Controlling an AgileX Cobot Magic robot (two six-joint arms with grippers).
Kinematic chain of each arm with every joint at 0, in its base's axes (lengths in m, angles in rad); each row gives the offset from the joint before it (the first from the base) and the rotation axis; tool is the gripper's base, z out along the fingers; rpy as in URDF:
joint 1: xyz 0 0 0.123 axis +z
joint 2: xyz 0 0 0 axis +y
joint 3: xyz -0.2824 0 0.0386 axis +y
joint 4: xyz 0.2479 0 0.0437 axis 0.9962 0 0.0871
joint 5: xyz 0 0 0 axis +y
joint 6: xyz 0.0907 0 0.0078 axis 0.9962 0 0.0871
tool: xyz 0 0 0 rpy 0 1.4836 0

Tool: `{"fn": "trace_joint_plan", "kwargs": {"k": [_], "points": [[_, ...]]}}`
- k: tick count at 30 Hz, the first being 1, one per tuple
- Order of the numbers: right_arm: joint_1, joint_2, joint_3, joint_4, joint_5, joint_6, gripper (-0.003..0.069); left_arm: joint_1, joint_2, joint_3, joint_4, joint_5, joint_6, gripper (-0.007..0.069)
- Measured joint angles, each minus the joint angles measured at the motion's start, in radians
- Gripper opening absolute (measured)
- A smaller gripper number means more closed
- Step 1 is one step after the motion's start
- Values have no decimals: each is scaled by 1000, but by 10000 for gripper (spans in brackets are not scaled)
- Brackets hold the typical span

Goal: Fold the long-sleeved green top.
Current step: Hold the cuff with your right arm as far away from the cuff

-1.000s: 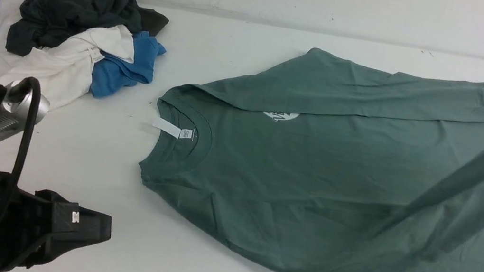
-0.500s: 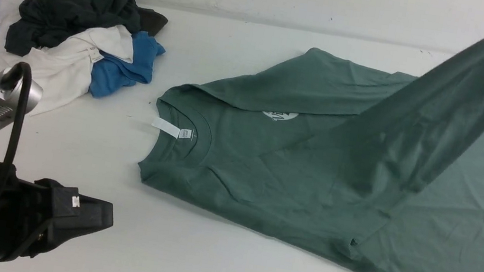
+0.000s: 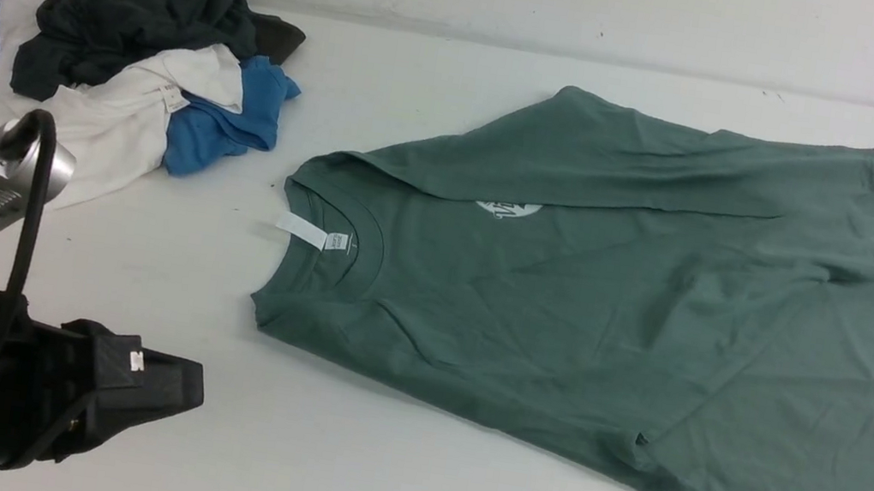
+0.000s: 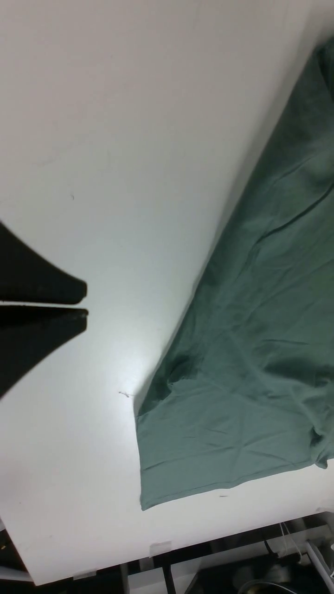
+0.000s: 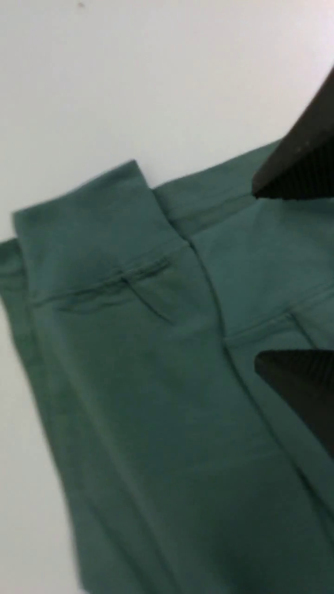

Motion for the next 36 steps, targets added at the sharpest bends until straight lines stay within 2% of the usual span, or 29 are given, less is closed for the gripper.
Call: {"fn": "trace_joint_plan", "kwargs": {"k": [3, 8, 10, 11, 14, 21, 29, 32, 35, 36], "points": [[-27, 15, -8, 16, -69, 43, 467, 0, 0, 0, 0, 0, 0, -1], [-91, 120, -79, 155, -107, 55, 477, 0, 0, 0, 0, -1, 0, -1], [-108, 169, -100, 202, -91, 19, 477, 0, 0, 0, 0, -1, 1, -1], [-114, 214, -118, 223, -76, -40, 477, 0, 0, 0, 0, -2, 1, -1], [-115, 263, -148, 239, -70, -105, 477, 0, 0, 0, 0, -5, 3, -1], [-115, 279, -172, 286, -226, -131, 477, 0, 0, 0, 22, -6, 4, -1], [-115, 320, -180, 318, -165, -217, 453, 0, 0, 0, 37, -33, 4, -1], [-113, 320, -195, 318, -105, -255, 374, 0, 0, 0, 38, -40, 4, -1], [-101, 320, -247, 316, 40, -318, 216, 0, 0, 0, 38, -57, 4, -1], [-93, 320, -277, 316, 118, -333, 136, 0, 0, 0, 38, -61, 4, -1]]}}
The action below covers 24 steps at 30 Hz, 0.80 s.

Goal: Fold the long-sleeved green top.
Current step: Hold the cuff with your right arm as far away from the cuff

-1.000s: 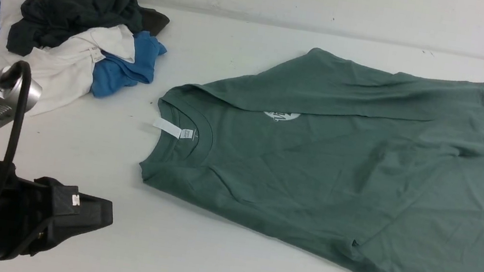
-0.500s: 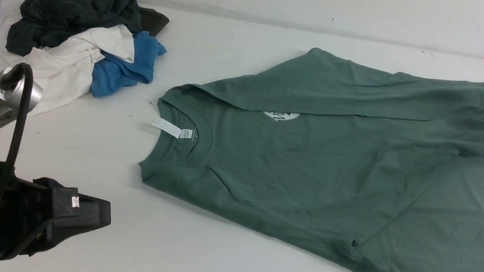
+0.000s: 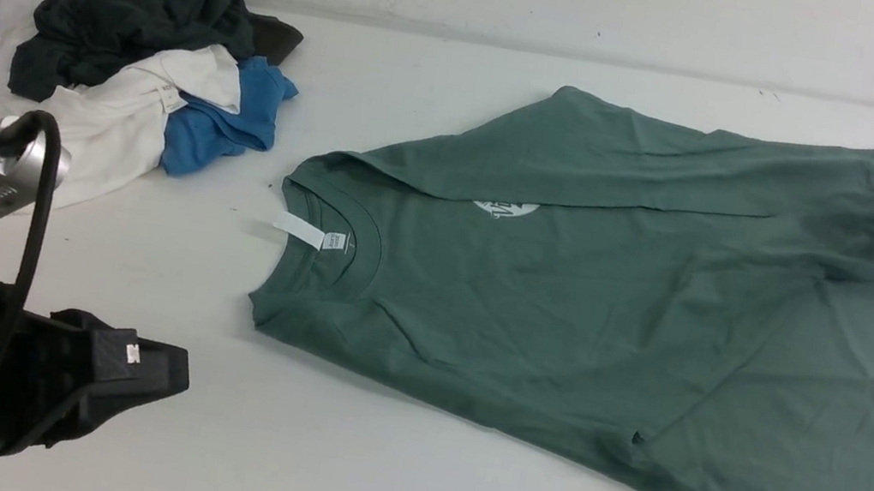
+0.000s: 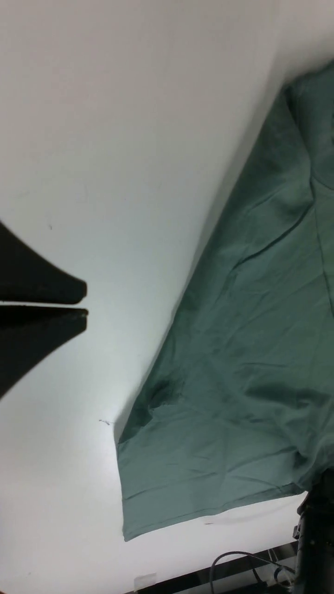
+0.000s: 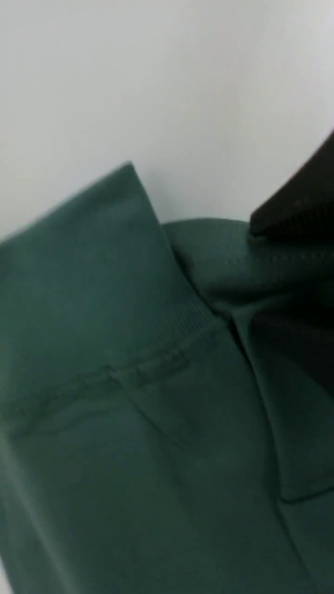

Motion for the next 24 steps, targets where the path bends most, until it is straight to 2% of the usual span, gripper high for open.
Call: {"fn": "trace_joint_plan", "kwargs": {"k": [3, 7, 14, 18, 19, 21, 24], "points": [[27, 4, -63, 1, 164, -8, 29, 0, 0, 0, 2, 0, 0, -1], [69, 8, -118, -37, 323, 36, 18, 0, 0, 0, 3, -10, 0, -1], [137, -28, -57, -256, 341, 149, 18, 0, 0, 0, 8, -24, 0, -1], [148, -183, 228, -316, 331, 176, 18, 0, 0, 0, 35, -24, 1, -1], [148, -192, 228, -316, 331, 177, 18, 0, 0, 0, 37, -24, 1, -1], [148, -290, 412, -335, 344, 193, 18, 0, 0, 0, 47, -23, 1, -1], [147, -353, 502, -372, 353, 220, 18, 0, 0, 0, 49, -22, 2, -1]]}}
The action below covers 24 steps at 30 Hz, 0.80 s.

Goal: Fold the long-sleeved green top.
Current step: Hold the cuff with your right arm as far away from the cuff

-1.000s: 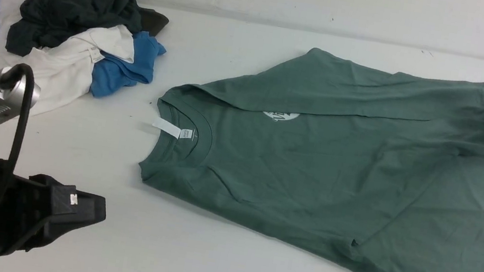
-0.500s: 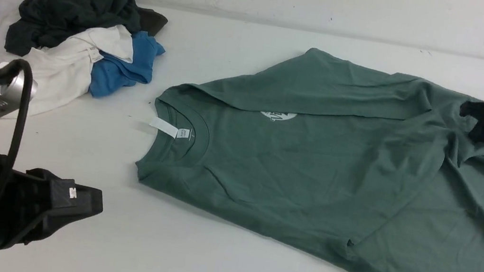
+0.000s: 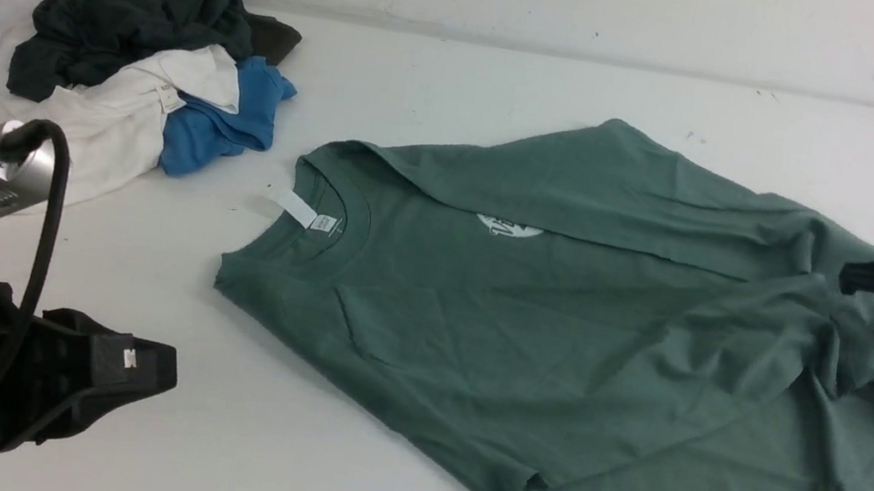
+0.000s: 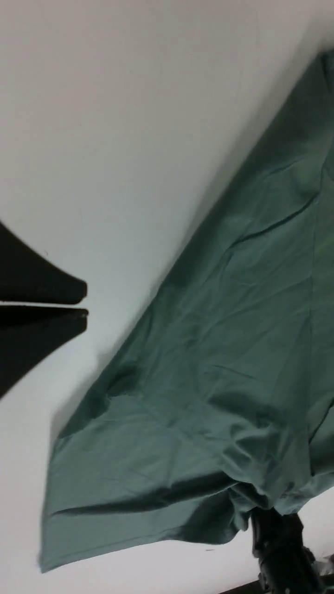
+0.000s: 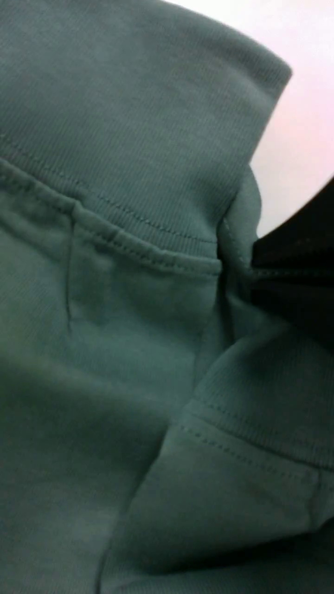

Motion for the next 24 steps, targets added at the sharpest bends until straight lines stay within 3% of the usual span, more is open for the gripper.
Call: {"fn": "trace_joint_plan", "kwargs": {"k": [6, 11, 15, 17, 18, 21, 24], "points": [[-40, -60, 61, -194, -32, 135, 18, 0, 0, 0, 1, 3, 1, -1], [-85, -60, 65, -215, -45, 174, 62, 0, 0, 0, 1, 3, 1, -1], [-108, -60, 65, -217, -98, 175, 188, 0, 0, 0, 1, 0, 1, -1], [-115, -60, 65, -219, -136, 167, 290, 0, 0, 0, 1, -1, 1, -1], [-115, -60, 65, -219, -139, 167, 300, 0, 0, 0, 1, -1, 1, -1], [-134, -60, 54, -213, -188, 167, 449, 0, 0, 0, 1, -2, 1, -1], [-153, -60, 47, -196, -222, 176, 493, 0, 0, 0, 1, -2, 1, -1]]}}
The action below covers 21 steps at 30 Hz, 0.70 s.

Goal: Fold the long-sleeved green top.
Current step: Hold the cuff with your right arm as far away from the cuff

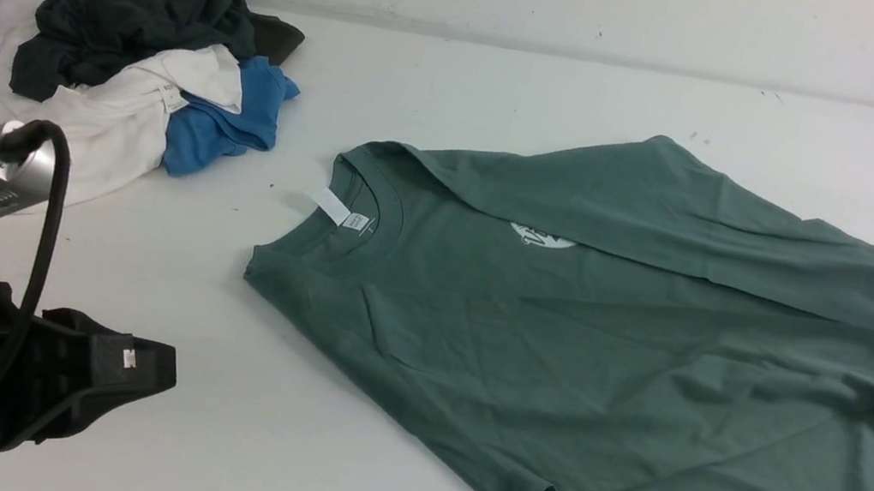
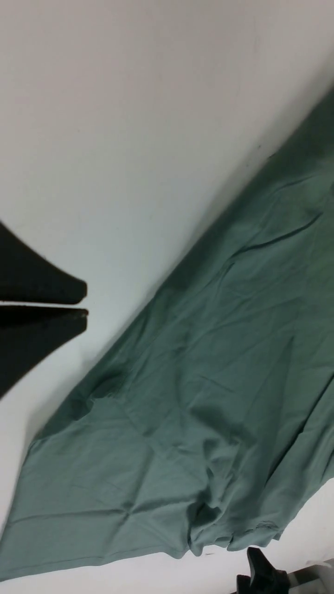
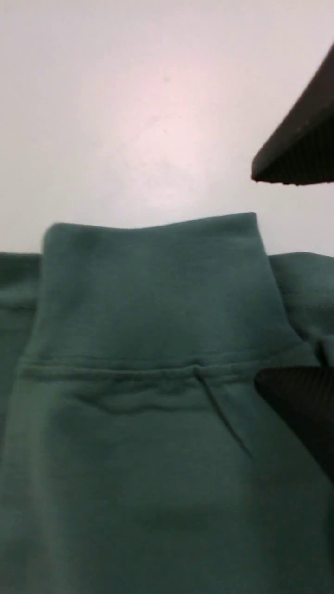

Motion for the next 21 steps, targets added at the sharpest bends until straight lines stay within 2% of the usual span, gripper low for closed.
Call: {"fn": "trace_joint_plan", "kwargs": {"k": [3, 7, 11, 14, 18, 20, 21], "points": [[-42, 10, -12, 70, -46, 3, 514, 0, 0, 0, 0, 0, 0, -1], [-89, 43, -13, 184, -74, -18, 505, 0, 0, 0, 0, 0, 5, -1], [-122, 90, -13, 301, -89, -76, 448, 0, 0, 0, 0, 0, 30, -1], [-130, 94, -14, 329, -97, -96, 374, 0, 0, 0, 0, 0, 38, -1], [-130, 94, -14, 335, -103, -107, 209, 0, 0, 0, -1, -1, 38, -1], [-130, 93, -14, 327, -107, -109, 101, 0, 0, 0, -1, -1, 38, -1], [-130, 91, -14, 320, -107, -111, 77, 0, 0, 0, -1, -1, 38, -1]]}}
